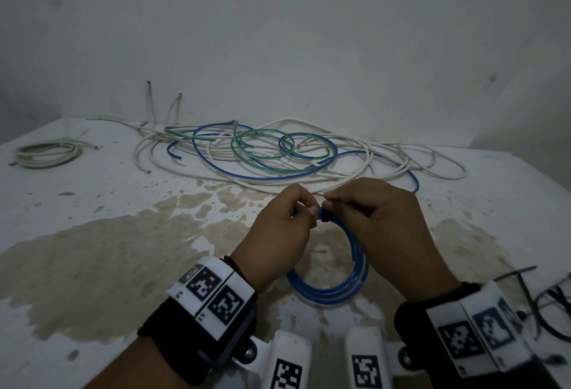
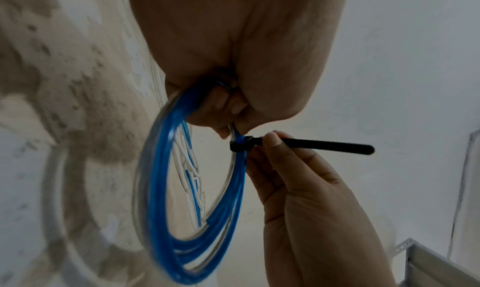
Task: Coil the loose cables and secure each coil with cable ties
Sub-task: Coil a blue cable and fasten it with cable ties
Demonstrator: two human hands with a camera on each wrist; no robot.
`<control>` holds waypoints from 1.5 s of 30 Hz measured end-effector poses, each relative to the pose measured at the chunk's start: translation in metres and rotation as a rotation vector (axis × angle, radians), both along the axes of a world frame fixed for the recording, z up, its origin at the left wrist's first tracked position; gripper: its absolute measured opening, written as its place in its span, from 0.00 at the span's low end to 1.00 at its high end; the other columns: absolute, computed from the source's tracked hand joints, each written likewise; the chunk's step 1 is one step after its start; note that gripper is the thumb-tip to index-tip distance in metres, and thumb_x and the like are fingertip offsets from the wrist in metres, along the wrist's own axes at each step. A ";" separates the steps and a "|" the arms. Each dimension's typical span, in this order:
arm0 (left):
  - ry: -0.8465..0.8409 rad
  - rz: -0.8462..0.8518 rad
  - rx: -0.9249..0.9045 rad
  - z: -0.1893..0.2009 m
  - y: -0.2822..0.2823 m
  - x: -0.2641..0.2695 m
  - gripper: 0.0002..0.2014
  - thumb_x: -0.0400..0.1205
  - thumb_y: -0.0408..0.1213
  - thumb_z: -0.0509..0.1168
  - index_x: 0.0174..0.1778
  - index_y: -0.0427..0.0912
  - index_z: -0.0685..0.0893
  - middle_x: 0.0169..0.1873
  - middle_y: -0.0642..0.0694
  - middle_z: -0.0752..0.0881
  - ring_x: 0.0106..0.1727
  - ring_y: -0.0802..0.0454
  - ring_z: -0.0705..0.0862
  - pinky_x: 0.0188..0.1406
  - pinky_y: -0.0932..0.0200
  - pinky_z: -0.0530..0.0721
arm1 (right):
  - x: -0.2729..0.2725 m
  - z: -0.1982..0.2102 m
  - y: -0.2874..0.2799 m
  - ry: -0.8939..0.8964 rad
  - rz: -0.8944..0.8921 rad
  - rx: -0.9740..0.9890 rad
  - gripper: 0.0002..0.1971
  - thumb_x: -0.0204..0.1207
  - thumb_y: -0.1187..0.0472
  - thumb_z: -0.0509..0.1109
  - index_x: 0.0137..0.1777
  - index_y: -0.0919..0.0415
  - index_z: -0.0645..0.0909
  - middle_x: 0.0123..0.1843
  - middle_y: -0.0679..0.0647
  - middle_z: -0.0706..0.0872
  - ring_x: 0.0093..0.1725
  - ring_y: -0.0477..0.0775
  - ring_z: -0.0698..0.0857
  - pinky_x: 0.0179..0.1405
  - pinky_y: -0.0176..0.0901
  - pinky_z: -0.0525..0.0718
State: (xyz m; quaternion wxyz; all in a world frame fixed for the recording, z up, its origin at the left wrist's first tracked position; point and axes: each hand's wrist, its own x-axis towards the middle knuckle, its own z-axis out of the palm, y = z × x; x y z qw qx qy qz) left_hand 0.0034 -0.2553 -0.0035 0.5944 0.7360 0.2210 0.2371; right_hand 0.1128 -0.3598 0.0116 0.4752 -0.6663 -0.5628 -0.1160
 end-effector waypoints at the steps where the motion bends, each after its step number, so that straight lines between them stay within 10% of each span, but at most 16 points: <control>1: 0.004 -0.023 -0.010 0.000 -0.001 0.000 0.06 0.86 0.33 0.57 0.45 0.44 0.77 0.37 0.38 0.75 0.21 0.54 0.66 0.22 0.59 0.65 | 0.000 0.000 0.000 0.006 -0.031 0.011 0.05 0.69 0.64 0.73 0.43 0.58 0.90 0.36 0.45 0.86 0.42 0.39 0.83 0.45 0.21 0.75; 6: -0.026 -0.085 0.157 0.000 -0.005 -0.001 0.04 0.85 0.41 0.60 0.50 0.56 0.77 0.38 0.44 0.78 0.22 0.59 0.69 0.24 0.60 0.70 | -0.003 0.005 -0.005 0.090 -0.036 -0.043 0.05 0.73 0.64 0.74 0.44 0.56 0.91 0.38 0.49 0.90 0.42 0.44 0.85 0.45 0.38 0.81; 16: -0.051 0.056 0.457 0.004 -0.008 -0.001 0.08 0.83 0.41 0.64 0.43 0.62 0.78 0.35 0.54 0.78 0.31 0.65 0.75 0.32 0.70 0.71 | -0.008 0.011 -0.008 -0.160 -0.083 0.074 0.06 0.74 0.65 0.70 0.43 0.61 0.89 0.38 0.51 0.89 0.40 0.43 0.83 0.45 0.29 0.77; 24: -0.131 -0.001 -0.055 0.013 -0.007 -0.003 0.07 0.85 0.36 0.61 0.48 0.43 0.84 0.23 0.55 0.76 0.18 0.57 0.66 0.19 0.63 0.68 | -0.002 0.011 -0.007 0.321 -0.079 -0.137 0.04 0.77 0.55 0.71 0.50 0.48 0.84 0.46 0.43 0.86 0.45 0.38 0.84 0.43 0.27 0.79; 28: -0.218 0.064 -0.327 0.027 -0.005 -0.007 0.08 0.86 0.34 0.58 0.52 0.35 0.81 0.32 0.44 0.73 0.20 0.58 0.65 0.18 0.66 0.68 | -0.003 0.011 -0.008 0.455 -0.012 -0.190 0.10 0.81 0.59 0.66 0.47 0.41 0.83 0.37 0.49 0.88 0.29 0.43 0.85 0.30 0.32 0.81; 35: -0.059 0.050 -0.226 0.030 0.005 -0.030 0.10 0.85 0.33 0.60 0.53 0.37 0.86 0.35 0.42 0.85 0.36 0.50 0.86 0.40 0.56 0.89 | -0.008 0.010 0.004 0.730 -0.032 -0.001 0.08 0.82 0.63 0.64 0.50 0.55 0.86 0.30 0.56 0.85 0.24 0.52 0.81 0.23 0.41 0.82; 45: -0.225 0.265 -0.431 0.033 0.051 -0.099 0.06 0.78 0.28 0.67 0.46 0.31 0.89 0.35 0.39 0.89 0.37 0.48 0.89 0.39 0.57 0.90 | -0.051 0.024 0.081 0.857 0.176 -0.145 0.12 0.82 0.57 0.64 0.44 0.63 0.85 0.33 0.59 0.87 0.27 0.54 0.85 0.28 0.44 0.84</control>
